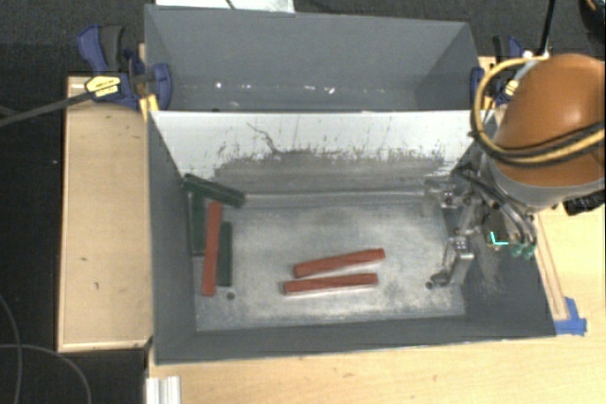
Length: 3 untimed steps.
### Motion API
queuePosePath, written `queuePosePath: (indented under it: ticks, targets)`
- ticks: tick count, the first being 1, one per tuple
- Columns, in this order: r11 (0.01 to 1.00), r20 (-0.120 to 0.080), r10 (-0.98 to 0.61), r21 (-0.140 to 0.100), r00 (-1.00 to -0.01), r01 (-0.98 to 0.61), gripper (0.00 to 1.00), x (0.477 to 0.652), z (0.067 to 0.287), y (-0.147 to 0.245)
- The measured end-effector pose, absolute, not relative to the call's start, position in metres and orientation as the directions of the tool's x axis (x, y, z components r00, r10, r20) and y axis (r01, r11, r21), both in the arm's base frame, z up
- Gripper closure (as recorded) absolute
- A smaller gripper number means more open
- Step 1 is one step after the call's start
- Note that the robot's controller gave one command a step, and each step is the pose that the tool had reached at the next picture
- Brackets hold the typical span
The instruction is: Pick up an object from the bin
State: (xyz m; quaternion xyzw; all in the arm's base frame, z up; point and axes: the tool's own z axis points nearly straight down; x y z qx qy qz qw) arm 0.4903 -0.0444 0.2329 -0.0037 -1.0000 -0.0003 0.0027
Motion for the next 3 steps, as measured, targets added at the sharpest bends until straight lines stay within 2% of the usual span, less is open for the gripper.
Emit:
queuePosePath:
  ticks: [1, 2, 3]
  targets:
    - [1.000, 0.005, 0.016, 0.002, -1.000, 0.016, 0.00, 0.503, 0.104, 0.010]
    - [0.997, 0.003, -0.072, 0.001, -0.997, -0.072, 0.00, 0.506, 0.069, 0.036]
    - [0.997, 0.001, -0.072, 0.000, -0.997, -0.072, 1.00, 0.507, 0.071, 0.035]
